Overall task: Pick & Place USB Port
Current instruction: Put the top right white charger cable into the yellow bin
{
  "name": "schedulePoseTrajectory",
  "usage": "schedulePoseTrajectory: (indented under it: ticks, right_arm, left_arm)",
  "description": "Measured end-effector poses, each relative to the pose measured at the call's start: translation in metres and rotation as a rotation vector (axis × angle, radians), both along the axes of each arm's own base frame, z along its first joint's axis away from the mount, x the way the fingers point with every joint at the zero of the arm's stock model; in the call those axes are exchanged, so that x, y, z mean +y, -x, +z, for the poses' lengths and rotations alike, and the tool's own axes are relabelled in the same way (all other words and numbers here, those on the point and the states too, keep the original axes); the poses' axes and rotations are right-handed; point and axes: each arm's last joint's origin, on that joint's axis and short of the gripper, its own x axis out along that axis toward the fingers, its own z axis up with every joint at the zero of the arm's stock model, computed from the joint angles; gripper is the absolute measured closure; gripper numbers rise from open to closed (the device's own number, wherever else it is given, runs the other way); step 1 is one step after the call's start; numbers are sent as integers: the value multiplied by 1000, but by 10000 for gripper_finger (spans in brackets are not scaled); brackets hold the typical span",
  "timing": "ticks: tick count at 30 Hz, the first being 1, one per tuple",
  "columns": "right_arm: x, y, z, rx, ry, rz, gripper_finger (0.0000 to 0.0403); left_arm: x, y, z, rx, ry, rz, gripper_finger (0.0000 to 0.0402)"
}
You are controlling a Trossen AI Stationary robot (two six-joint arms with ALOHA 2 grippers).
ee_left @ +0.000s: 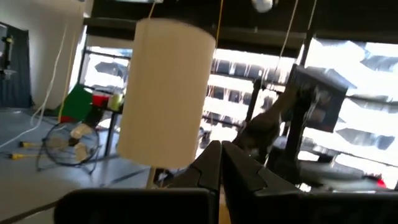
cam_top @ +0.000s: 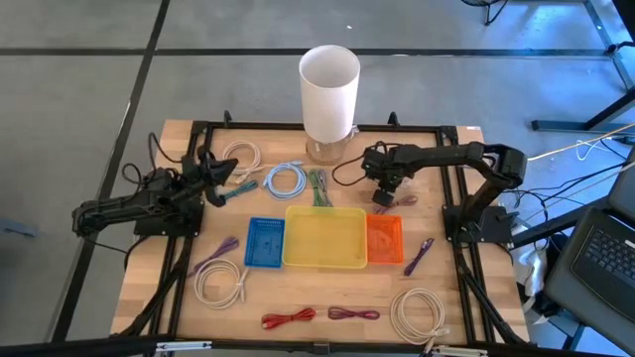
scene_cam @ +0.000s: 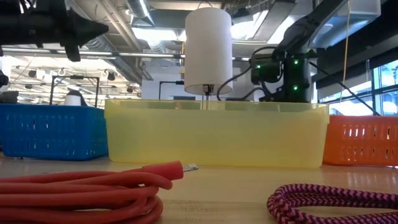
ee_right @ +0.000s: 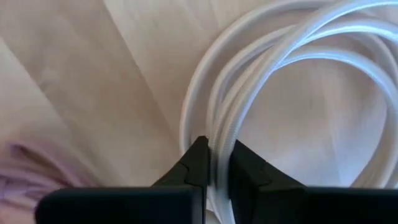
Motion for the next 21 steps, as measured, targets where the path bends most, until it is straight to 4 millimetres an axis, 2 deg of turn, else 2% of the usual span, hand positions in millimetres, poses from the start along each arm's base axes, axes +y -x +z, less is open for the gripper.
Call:
schedulePoseTrajectory:
  ticks: [5, 7, 12, 17, 21]
  right_arm:
    - [11, 0, 16, -2, 91, 63, 370]
    - [14, 0, 31, -19, 129, 70, 370]
    - [28, 0, 80, -61, 131, 25, 370]
    - [61, -4, 124, -261, -3, 99, 370]
    - [96, -8, 146, -432, -100, 167, 370]
  left_arm:
    - [-1, 0, 1, 8, -50, -10, 400]
    - [-1, 0, 1, 9, -55, -8, 400]
    - [-1, 0, 2, -10, -29, -46, 396]
    - [-2, 0, 2, -10, -32, -61, 399]
    - [-1, 0, 2, -12, -24, -41, 401]
